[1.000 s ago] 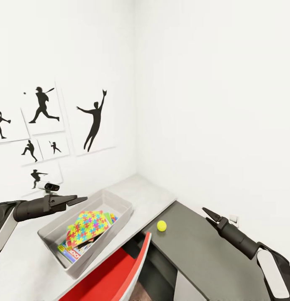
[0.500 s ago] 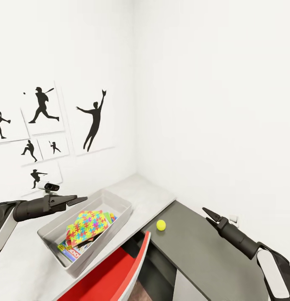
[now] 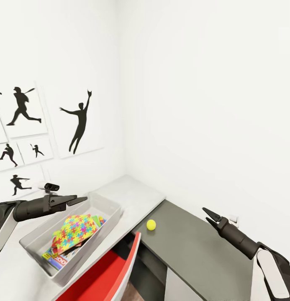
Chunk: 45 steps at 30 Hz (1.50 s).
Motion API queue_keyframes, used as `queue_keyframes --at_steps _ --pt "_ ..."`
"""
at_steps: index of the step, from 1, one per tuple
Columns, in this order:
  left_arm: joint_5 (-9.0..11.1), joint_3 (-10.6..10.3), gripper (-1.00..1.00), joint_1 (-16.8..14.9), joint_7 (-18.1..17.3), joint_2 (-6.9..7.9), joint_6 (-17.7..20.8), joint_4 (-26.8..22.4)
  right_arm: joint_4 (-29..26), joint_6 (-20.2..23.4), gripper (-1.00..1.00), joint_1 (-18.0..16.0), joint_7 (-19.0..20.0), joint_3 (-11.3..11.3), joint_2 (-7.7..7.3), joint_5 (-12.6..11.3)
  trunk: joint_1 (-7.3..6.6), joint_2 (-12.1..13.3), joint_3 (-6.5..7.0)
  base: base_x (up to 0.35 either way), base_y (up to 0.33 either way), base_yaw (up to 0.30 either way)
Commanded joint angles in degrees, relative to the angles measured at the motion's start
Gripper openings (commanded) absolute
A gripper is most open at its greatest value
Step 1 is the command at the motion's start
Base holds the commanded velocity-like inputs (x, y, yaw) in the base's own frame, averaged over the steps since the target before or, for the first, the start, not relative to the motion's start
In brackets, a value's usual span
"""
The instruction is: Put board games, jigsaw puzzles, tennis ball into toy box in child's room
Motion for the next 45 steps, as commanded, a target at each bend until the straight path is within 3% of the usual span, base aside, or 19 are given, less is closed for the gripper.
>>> queue_keyframes --at_steps 1,45 --pt "0.1 0.0 1.00 0.0 -0.1 0.03 0.6 0.0 0.0 0.4 1.00 0.0 0.1 -0.1 0.01 -0.2 0.02 0.0 0.00 0.000 0.000 -0.272" --pt "-0.1 0.0 1.00 0.0 -0.1 -0.06 0.5 0.0 1.2 0.3 1.00 0.0 0.0 -0.1 0.06 -0.2 0.02 0.0 1.20 0.000 -0.017 -0.273"
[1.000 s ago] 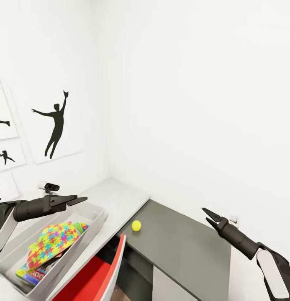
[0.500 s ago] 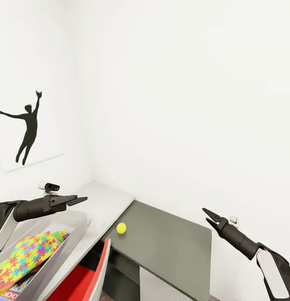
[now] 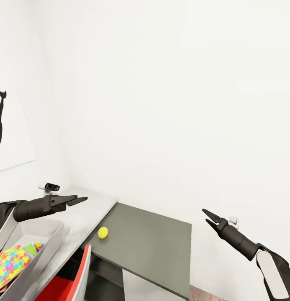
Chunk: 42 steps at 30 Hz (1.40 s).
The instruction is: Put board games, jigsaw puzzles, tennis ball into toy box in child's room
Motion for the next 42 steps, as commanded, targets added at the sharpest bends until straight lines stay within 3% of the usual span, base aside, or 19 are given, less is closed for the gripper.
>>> queue_keyframes --at_steps 1,19,42 --pt "0.0 0.0 1.00 0.0 -0.1 0.03 0.6 0.0 0.1 0.4 1.00 0.0 0.1 -0.1 0.00 -0.2 0.02 0.0 -0.01 0.000 -0.145 -0.220" --pt "0.0 -0.1 1.00 0.0 -0.1 -0.05 0.6 0.0 0.0 0.4 1.00 0.0 0.2 -0.1 -0.05 -0.1 0.02 0.0 -0.11 0.083 -0.208 -0.027" --pt "0.1 0.0 1.00 0.0 -0.1 0.03 0.6 0.0 2.8 0.4 1.00 -0.1 0.1 -0.2 -0.12 -0.2 0.02 0.0 -1.91 0.092 0.020 -0.034"
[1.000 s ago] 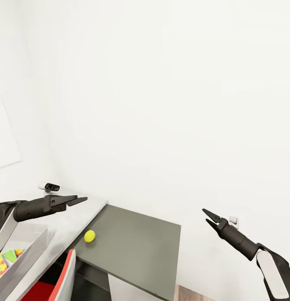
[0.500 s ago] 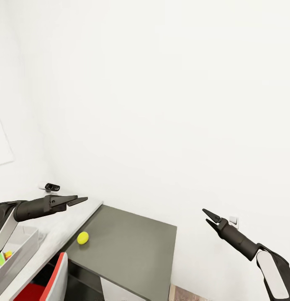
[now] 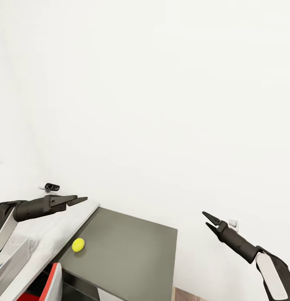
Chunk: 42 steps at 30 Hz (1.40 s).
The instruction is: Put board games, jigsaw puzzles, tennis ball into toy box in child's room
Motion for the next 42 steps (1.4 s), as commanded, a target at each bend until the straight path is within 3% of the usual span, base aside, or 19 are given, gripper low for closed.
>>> queue_keyframes --at_steps 1,22,42 --pt "0.1 0.0 1.00 0.0 -0.1 0.03 0.6 0.0 0.1 0.4 1.00 0.0 0.1 -0.1 0.01 -0.2 0.04 0.0 -0.08 0.190 0.026 -0.189" --pt "0.1 0.0 1.00 0.0 -0.1 0.03 0.6 0.0 0.1 0.3 1.00 0.0 0.1 -0.1 0.02 -0.1 0.04 0.0 -0.32 0.132 0.002 -0.245" --pt "0.1 0.0 1.00 0.0 -0.1 0.09 0.6 0.0 0.1 -1.2 1.00 0.0 0.1 0.0 0.09 -0.1 0.04 0.0 -0.32 0.058 0.044 -0.014"
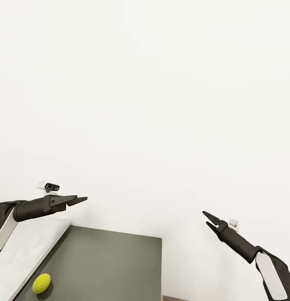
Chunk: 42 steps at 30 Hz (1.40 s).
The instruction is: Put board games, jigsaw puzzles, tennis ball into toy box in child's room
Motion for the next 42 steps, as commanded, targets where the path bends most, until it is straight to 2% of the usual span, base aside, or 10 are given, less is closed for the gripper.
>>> queue_keyframes --at_steps 1,35,39,42 --pt "0.1 0.0 1.00 0.0 -0.2 0.02 0.6 0.0 0.0 0.3 1.00 0.0 0.1 -0.1 -0.01 -0.2 0.02 0.0 -0.03 0.001 0.032 0.080" --pt "0.0 0.0 1.00 0.0 0.2 -0.06 0.5 1.1 -0.1 -0.2 1.00 0.0 -0.1 0.0 0.00 -0.2 0.02 0.0 -0.03 0.000 0.038 0.019" --pt "-0.9 0.1 1.00 -0.1 1.9 -0.08 0.6 2.6 -0.4 -0.2 1.00 0.0 -0.3 0.2 0.01 -0.1 0.02 0.0 -0.03 0.000 0.000 0.000" --pt "-2.9 0.3 1.00 -0.1 5.4 -0.16 0.7 3.4 -0.8 -0.2 1.00 0.0 -1.6 0.3 0.01 -0.1 0.02 0.0 -0.03 0.000 0.000 0.000"
